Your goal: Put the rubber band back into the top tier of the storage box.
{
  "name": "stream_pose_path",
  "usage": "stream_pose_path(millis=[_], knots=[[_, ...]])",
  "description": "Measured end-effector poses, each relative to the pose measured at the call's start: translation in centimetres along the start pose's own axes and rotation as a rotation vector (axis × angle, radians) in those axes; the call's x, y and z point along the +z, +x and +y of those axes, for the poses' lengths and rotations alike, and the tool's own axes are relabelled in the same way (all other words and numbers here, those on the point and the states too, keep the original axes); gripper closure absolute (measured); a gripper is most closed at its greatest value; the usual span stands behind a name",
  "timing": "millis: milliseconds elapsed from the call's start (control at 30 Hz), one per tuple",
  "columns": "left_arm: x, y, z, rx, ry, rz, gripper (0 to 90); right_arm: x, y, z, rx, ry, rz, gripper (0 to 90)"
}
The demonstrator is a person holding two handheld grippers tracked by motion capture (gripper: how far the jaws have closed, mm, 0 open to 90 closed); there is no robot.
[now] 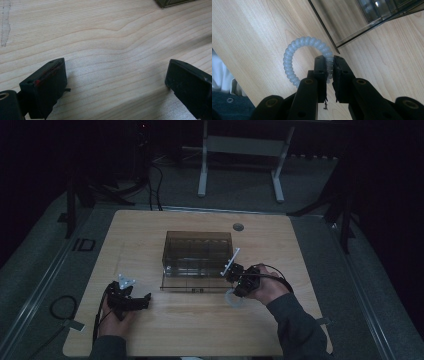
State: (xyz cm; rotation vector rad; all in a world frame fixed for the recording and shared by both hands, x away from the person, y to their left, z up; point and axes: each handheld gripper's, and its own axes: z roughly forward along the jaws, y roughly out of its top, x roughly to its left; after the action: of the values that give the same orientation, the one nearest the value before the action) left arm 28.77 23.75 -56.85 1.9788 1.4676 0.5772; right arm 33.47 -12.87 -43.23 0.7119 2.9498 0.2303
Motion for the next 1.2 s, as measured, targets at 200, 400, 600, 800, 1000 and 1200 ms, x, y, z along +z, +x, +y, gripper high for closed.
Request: stream_pose_path(millis=[200, 400, 600, 800, 1000, 1200], knots=[[0.0, 0.0, 0.0, -0.001, 0.000, 0.000, 3.8, -0.4, -0.1, 0.1, 0.001, -0.006, -0.006, 81.7], [0.0, 0.0, 0.0, 0.002, 0.000, 0.000, 3.8, -0.6, -0.2, 0.2, 0.001, -0.014, -0.006, 81.7], [0.0, 0.0, 0.0, 0.002, 0.000, 0.000, 3.8, -0.7, -0.3, 0.3, 0.006, -0.019, -0.007, 81.6], [0.0, 0.0, 0.0, 0.002, 0.001, 0.000, 3.8, -0.8, -0.3, 0.4, 0.005, -0.024, -0.012, 81.5], [0.0, 0.0, 0.0, 0.002, 0.000, 0.000, 3.8, -1.0, -0.3, 0.7, 0.000, -0.029, -0.016, 81.5], [0.0, 0.0, 0.0, 0.002, 0.000, 0.000, 3.8, -1.2, -0.4, 0.9, 0.002, -0.033, -0.017, 81.5]])
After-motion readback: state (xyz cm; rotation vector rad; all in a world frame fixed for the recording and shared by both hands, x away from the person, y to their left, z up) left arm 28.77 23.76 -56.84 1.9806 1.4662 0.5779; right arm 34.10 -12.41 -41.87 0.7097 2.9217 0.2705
